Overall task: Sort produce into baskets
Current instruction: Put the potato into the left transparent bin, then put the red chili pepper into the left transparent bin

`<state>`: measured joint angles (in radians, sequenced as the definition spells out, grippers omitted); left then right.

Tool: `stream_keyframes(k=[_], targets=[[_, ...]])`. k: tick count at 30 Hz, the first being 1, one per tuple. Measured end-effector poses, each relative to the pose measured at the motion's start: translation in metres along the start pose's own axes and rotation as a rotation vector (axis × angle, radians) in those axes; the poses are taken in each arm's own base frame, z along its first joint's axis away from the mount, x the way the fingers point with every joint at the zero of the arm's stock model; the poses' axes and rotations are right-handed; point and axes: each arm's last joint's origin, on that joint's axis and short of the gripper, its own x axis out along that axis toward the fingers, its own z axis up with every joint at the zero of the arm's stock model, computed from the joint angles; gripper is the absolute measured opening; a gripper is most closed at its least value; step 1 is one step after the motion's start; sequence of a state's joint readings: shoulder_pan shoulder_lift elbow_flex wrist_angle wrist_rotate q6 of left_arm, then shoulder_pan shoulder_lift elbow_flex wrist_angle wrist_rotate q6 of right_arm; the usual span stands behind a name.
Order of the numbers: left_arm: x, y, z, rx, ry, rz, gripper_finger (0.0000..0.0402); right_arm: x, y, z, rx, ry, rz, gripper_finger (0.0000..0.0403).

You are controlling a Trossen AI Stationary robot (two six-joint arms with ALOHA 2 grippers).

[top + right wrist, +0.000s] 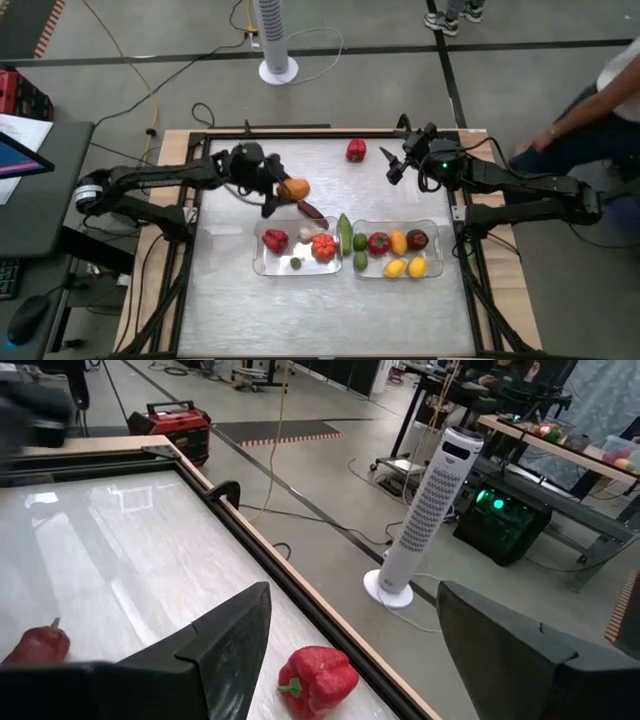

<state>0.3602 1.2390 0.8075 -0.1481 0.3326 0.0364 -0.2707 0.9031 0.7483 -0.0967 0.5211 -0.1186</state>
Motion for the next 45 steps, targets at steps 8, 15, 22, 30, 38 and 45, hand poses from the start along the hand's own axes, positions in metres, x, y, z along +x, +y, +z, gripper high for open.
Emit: stream_keyframes(k=[8,15,22,30,38,45], targets=[[0.019,-0.072,-0.001,0.028,0.032,-0.124,0.0289,0.0,0.0,0.0,0.003,0.0,0.0,0.0311],[0.033,-0.097,-0.016,-0.028,0.117,-0.047,0.032,0.0,0.0,0.0,0.008,-0.004,0.0,0.0311],[0.033,-0.077,-0.014,-0.066,0.11,0.075,0.0355,0.0,0.0,0.0,0.009,-0.005,0.0,0.0311],[0.036,-0.017,-0.019,-0.158,0.168,0.261,0.0356,0.0,0.0,0.001,0.012,-0.01,-0.001,0.0311],[0.062,0.022,-0.038,-0.112,0.315,0.257,0.0357,0.0,0.0,0.001,0.012,-0.012,-0.001,0.0311],[0.086,0.036,-0.034,-0.037,0.411,0.167,0.0357,0.0,0.0,0.001,0.002,-0.008,-0.001,0.0311]])
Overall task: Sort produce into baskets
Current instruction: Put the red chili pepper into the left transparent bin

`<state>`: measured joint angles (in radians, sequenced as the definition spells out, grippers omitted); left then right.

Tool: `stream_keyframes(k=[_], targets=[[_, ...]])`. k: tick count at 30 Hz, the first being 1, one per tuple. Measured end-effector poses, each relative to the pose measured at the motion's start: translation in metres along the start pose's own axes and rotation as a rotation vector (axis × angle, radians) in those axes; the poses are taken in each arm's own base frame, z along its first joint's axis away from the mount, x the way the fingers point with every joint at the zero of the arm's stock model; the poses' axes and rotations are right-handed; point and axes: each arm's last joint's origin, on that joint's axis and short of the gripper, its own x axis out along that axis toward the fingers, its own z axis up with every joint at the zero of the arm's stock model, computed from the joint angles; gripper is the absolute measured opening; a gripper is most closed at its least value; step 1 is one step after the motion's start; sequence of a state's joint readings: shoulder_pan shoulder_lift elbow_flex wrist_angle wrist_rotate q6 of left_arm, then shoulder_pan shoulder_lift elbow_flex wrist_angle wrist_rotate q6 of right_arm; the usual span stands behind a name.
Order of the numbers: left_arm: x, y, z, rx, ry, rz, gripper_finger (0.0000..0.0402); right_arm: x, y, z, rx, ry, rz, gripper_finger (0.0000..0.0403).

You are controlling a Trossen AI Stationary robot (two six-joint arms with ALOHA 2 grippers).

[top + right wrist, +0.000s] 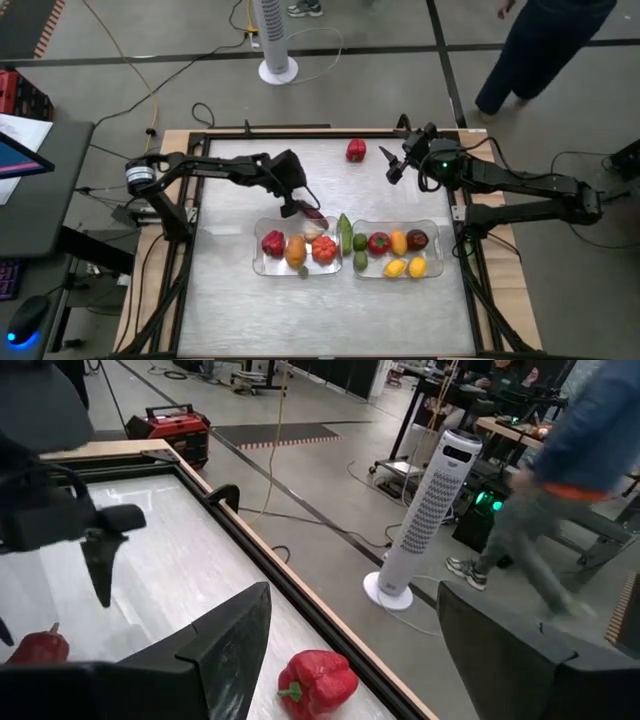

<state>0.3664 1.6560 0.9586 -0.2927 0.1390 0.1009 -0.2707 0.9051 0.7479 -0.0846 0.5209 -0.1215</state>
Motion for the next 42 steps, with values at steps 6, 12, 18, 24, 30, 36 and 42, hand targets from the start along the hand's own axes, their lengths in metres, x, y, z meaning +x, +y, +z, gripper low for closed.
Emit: stream_keyframes(k=[6,12,18,24,30,36,42], targets=[[0.008,-0.002,0.004,0.078,-0.005,-0.102,0.0357,0.0,0.0,-0.001,-0.014,0.012,0.002,0.0311],[0.011,-0.008,0.007,0.138,-0.046,-0.146,0.0357,0.0,0.0,-0.001,-0.016,0.011,0.001,0.0311],[0.034,-0.012,0.0,0.174,0.001,-0.176,0.0355,0.0,0.0,-0.001,-0.016,0.01,0.001,0.0311],[0.039,-0.012,0.0,0.182,-0.006,-0.199,0.0302,0.0,0.0,-0.001,-0.016,0.01,0.0,0.0311],[0.038,-0.012,-0.001,0.193,0.005,-0.2,0.0209,0.0,0.0,-0.001,-0.015,0.01,0.0,0.0311],[0.039,-0.012,-0.002,0.2,0.014,-0.196,0.0127,0.0,0.0,-0.001,-0.016,0.01,0.001,0.0311],[0.036,-0.013,0.004,0.234,0.028,-0.191,0.0093,0.0,0.0,-0.001,-0.016,0.01,0.001,0.0311]])
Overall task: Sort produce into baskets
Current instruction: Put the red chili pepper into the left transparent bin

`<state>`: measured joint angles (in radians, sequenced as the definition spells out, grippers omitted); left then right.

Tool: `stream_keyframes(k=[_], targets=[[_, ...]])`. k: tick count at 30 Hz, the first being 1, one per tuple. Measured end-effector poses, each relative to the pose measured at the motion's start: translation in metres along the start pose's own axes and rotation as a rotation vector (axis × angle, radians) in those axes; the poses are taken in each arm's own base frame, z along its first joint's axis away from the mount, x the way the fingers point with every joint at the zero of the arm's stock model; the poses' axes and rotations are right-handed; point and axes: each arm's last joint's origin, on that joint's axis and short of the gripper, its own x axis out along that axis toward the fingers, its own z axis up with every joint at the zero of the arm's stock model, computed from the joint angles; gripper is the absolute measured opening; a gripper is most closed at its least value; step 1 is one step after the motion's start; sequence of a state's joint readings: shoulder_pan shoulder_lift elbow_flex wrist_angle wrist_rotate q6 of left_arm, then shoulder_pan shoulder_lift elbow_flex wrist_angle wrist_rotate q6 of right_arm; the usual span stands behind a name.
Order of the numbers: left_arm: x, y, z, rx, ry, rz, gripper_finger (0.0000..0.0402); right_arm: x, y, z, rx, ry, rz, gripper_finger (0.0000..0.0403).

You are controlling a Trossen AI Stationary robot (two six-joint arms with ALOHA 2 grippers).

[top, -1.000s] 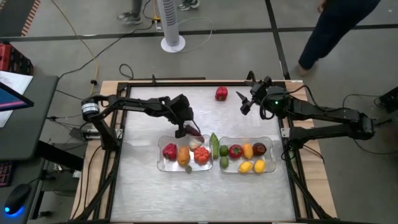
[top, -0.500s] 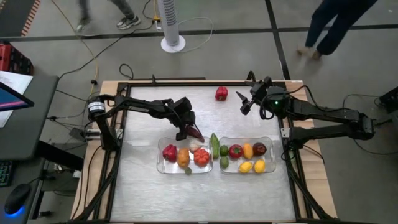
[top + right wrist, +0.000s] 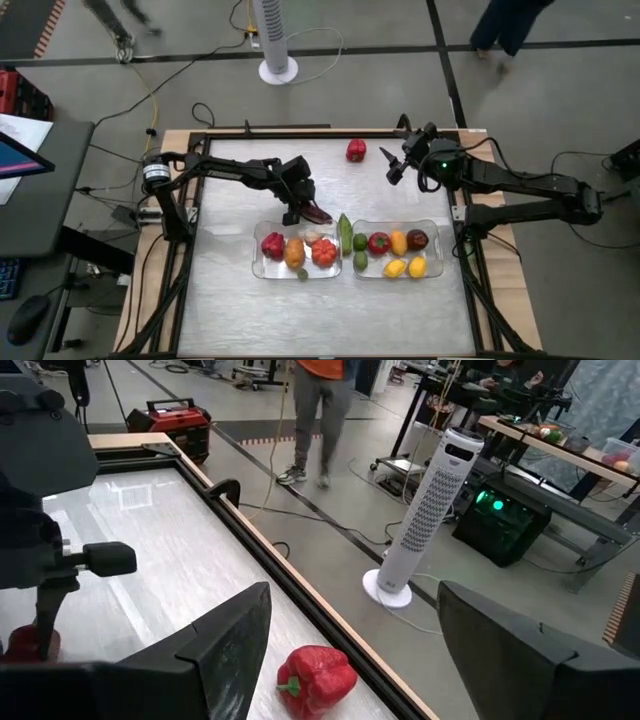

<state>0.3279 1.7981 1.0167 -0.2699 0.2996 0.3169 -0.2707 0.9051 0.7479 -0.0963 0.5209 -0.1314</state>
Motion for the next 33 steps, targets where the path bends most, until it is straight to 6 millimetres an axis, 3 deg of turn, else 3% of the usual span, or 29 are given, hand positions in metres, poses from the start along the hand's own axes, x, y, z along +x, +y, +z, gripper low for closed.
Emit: stream_keyframes(k=[19,25,29,33], targets=[[-0.054,-0.001,0.047,-0.022,0.237,-0.029,0.008,0.0,0.0,0.0,0.0,0.001,0.0,0.0311],[-0.079,-0.004,0.057,-0.02,0.186,0.021,0.0052,0.0,0.0,0.0,0.0,0.001,0.0,0.0311],[-0.079,-0.002,0.057,-0.073,0.192,0.097,0.0053,0.0,0.0,0.0,0.0,0.001,0.0,0.0311],[-0.068,-0.004,0.041,-0.121,0.233,0.062,0.0091,0.0,0.0,0.0,0.0,0.001,0.001,0.0311]])
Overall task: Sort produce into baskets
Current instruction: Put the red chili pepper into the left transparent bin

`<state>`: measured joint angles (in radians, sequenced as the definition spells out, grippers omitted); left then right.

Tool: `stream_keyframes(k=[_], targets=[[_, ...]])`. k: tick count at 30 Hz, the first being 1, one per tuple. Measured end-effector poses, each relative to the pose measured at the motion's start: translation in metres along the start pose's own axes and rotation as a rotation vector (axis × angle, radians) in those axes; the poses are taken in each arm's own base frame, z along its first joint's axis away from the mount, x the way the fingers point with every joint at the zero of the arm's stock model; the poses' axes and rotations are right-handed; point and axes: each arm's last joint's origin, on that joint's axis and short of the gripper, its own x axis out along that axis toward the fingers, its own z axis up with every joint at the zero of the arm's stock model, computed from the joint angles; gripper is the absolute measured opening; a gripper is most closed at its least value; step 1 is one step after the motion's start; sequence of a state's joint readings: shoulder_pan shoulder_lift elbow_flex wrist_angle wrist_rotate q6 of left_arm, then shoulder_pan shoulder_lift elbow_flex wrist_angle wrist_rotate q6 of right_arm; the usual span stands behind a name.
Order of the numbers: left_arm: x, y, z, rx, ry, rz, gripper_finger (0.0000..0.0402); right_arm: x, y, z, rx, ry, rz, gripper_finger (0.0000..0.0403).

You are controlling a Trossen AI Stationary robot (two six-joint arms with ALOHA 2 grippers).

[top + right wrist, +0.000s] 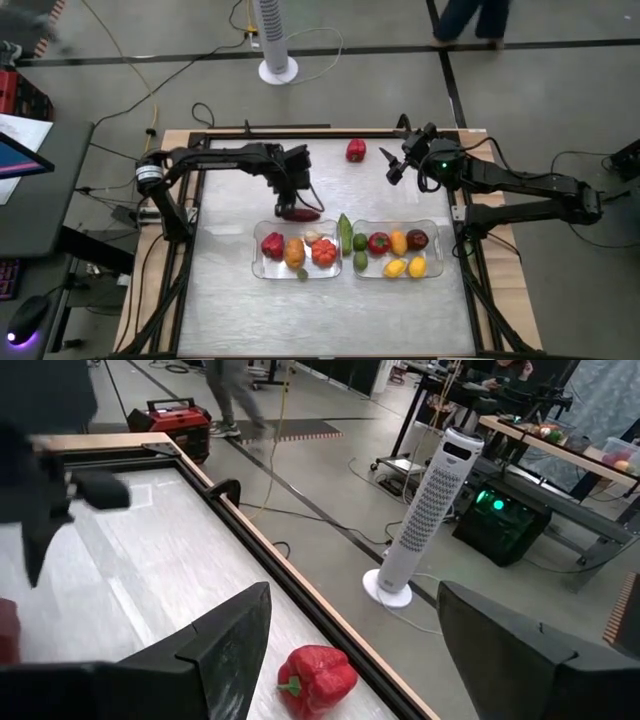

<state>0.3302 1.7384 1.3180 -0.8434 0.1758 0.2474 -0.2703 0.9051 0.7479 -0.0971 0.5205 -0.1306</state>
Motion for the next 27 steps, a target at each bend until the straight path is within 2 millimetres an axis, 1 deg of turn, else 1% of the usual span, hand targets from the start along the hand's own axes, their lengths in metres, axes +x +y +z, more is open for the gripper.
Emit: stream_keyframes(k=[2,6,11,15,19,22,25,27], targets=[[0.011,-0.002,-0.011,-0.015,0.041,-0.038,0.012,0.0,0.0,0.0,0.002,0.0,0.0,0.0311],[0.027,-0.004,-0.026,-0.027,0.072,-0.077,0.0182,0.0,0.0,0.0,0.003,-0.001,0.0,0.0311],[0.039,-0.003,-0.031,-0.028,0.027,-0.086,0.0251,0.0,0.0,0.0,0.005,-0.005,-0.001,0.0311],[0.048,-0.005,-0.036,-0.013,0.015,-0.07,0.0287,0.0,0.0,0.0,0.004,-0.005,-0.001,0.0311],[0.059,-0.009,-0.046,0.022,0.033,-0.037,0.0292,0.0,0.0,0.0,0.004,-0.004,-0.001,0.0311],[0.062,-0.009,-0.049,0.027,0.047,0.005,0.0282,0.0,0.0,0.0,0.003,-0.004,-0.001,0.0311],[0.061,-0.008,-0.05,0.043,0.049,0.016,0.0251,0.0,0.0,0.001,0.004,-0.005,-0.001,0.0311],[0.061,-0.008,-0.049,0.049,0.047,0.017,0.0218,0.0,0.0,0.001,0.004,-0.006,-0.001,0.0311]])
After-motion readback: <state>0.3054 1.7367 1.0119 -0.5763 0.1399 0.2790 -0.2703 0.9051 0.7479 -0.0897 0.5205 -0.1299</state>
